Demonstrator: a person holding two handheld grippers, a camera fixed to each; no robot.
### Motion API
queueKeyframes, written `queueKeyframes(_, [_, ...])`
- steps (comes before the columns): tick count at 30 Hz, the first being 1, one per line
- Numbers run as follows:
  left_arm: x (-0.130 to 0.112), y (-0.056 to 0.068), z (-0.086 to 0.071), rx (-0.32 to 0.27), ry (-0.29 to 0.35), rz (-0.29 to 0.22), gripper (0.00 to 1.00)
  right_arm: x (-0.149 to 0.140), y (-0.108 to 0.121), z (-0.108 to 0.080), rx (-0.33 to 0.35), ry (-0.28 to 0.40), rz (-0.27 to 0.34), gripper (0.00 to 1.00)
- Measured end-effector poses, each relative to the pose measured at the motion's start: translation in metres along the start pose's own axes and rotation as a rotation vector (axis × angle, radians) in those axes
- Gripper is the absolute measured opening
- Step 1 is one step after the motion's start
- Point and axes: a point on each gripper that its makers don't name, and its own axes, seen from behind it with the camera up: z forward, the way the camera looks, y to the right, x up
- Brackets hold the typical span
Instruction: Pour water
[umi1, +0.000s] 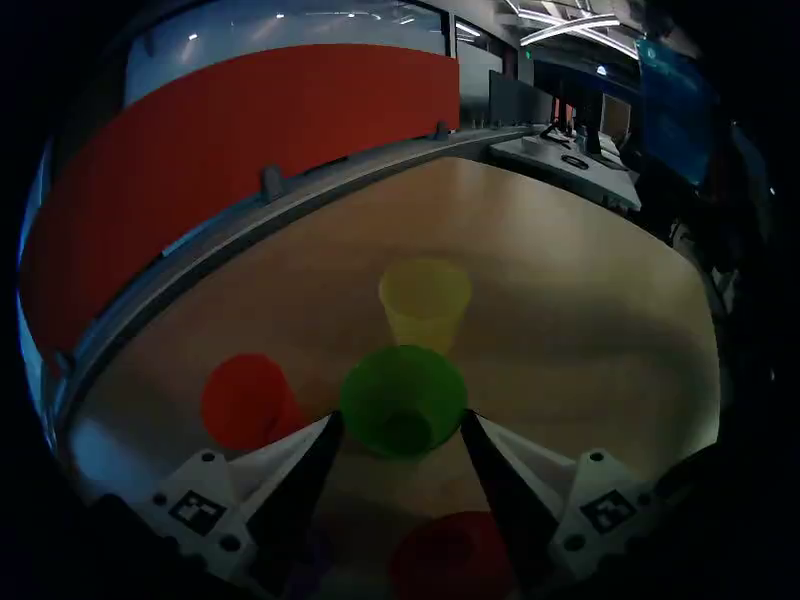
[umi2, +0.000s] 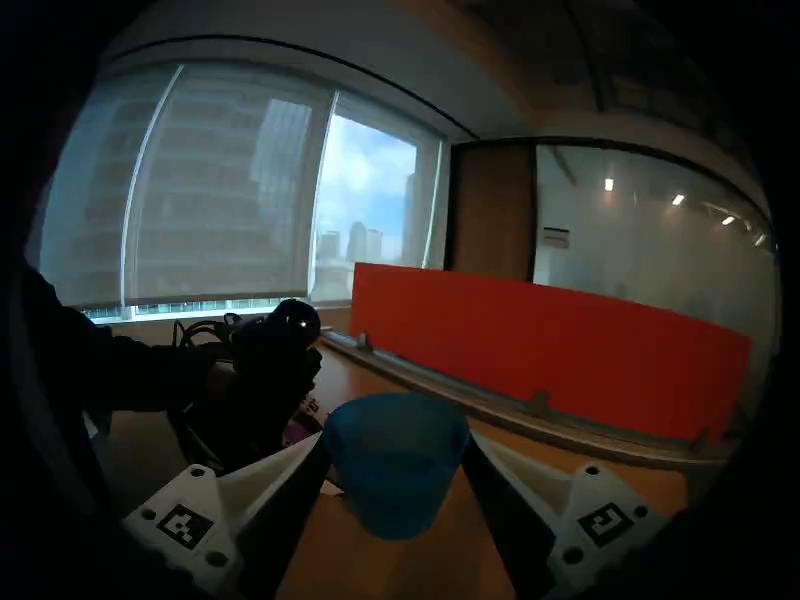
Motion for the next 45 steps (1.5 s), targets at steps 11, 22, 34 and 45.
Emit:
queueKeyframes(11, [0.002, -0.001, 0.011, 0.004, -0.011, -0.001, 0.87, -0.006, 0.002, 0.0, -0.002, -0.004, 0.006, 0.91])
queueKeyframes(22, [0.002, -0.001, 0.021, 0.014, -0.02, -0.004, 0.87, -0.01, 0.004, -0.001, -0.005, -0.01, 0.009, 0.91])
queueKeyframes(34, [0.003, -0.001, 0.023, 0.031, -0.006, -0.014, 0.85, -0.013, 0.004, -0.003, -0.006, -0.013, 0.007, 0.91])
queueKeyframes(45, [0.014, 0.006, 0.011, -0.01, 0.044, -0.052, 0.85, -0.013, 0.005, -0.004, -0.008, -0.01, 0.013, 0.91])
